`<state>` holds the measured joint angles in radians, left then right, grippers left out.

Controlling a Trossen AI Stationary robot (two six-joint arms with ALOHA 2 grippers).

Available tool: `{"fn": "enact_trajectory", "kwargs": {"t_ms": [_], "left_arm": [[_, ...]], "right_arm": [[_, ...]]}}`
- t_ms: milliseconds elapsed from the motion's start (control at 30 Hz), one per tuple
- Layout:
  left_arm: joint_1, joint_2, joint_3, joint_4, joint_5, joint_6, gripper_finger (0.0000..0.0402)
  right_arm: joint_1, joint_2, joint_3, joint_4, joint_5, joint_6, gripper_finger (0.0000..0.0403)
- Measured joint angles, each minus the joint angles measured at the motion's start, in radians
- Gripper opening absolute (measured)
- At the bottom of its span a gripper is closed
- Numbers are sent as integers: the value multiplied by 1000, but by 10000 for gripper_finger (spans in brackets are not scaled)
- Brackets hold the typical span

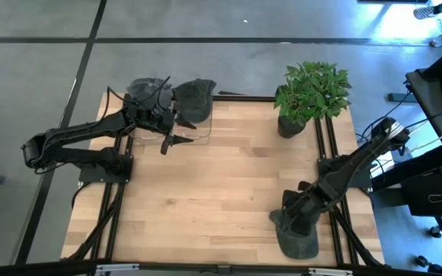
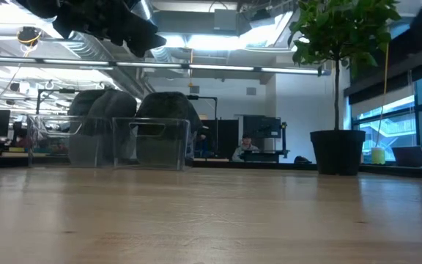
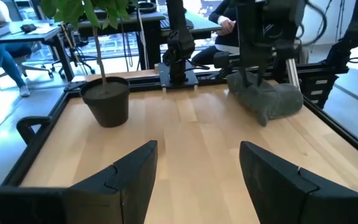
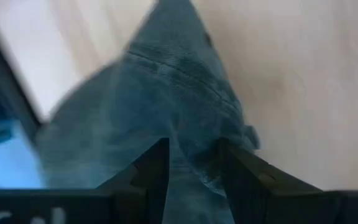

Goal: Pick & Place hat
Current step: Put the black cap into the right transparent bin

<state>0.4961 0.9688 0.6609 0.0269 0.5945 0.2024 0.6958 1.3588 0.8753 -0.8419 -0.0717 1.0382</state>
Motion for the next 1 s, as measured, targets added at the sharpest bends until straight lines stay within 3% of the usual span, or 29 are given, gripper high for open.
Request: {"fn": "enact_trajectory", "kwargs": {"t_ms": [400,500,700,1000], "left_arm": [[0,0,0,0,0,-9,224],[0,0,0,0,0,-9,224],[0,0,0,0,0,-9,224],[0,0,0,-1,-1,-6,224]], "right_arm": [[0,47,0,-30,0,128,138],[-1,47,0,-28,22,11,138],[-1,47,0,15,176,-152,130],[-13,48,0,75,185,-228,118]]}}
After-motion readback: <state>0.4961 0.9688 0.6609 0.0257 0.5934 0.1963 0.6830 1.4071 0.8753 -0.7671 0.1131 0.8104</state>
